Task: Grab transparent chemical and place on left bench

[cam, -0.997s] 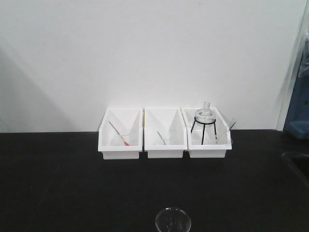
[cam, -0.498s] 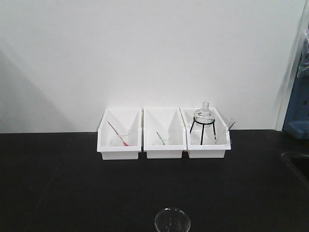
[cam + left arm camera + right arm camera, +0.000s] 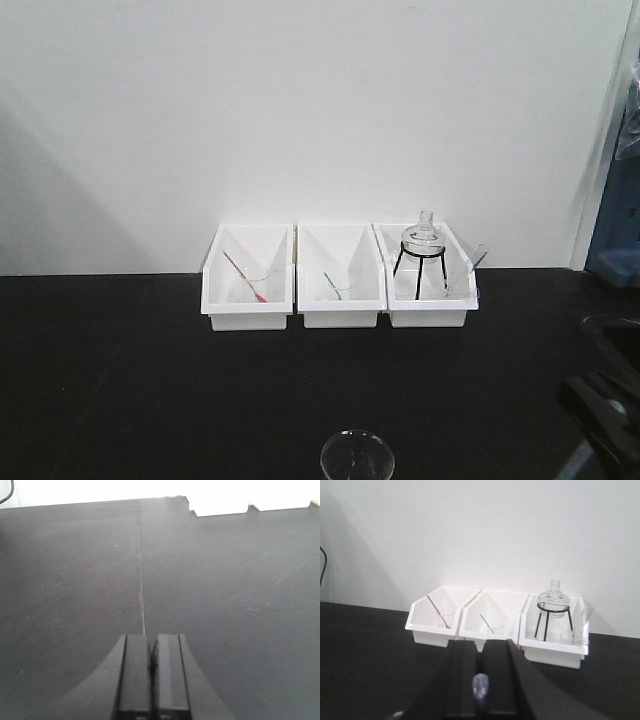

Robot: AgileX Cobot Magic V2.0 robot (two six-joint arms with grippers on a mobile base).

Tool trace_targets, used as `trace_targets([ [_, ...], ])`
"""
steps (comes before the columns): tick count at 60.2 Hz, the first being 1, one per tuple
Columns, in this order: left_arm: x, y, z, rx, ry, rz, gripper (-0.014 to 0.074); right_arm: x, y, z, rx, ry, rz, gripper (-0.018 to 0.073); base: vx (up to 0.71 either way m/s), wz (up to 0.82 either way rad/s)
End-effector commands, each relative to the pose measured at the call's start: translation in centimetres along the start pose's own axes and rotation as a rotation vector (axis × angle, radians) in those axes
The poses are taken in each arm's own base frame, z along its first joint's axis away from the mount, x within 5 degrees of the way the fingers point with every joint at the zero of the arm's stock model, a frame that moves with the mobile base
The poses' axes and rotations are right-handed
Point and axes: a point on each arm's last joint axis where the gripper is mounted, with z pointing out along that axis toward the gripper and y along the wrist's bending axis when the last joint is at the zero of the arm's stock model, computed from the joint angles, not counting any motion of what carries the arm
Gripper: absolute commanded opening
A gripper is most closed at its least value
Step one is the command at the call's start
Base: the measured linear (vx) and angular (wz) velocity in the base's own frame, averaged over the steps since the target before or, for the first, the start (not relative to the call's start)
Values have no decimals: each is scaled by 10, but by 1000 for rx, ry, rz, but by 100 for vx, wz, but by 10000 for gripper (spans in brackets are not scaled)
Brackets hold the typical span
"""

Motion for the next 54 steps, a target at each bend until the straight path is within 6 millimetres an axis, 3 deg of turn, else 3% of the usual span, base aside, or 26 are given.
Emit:
trace_targets([
  [1,-3,0,-1,-2,-81,-9,-3,-25,3,28,-48,-161,-3,-3,0,0],
  [12,-3,0,-1,-2,-81,-9,-3,-20,15,96,-213,-122,16,-3,0,0],
  [24,-3,0,-1,-2,-81,-9,-3,-3,27,145,-380,-65,45,-3,0,0],
  [43,-3,0,-1,-2,-81,-9,-3,56,26,177,-402,33,139,-1,0,0],
  [54,-3,0,-1,-2,-81,-9,-3,69,27,180,-429,22,163,41,0,0],
])
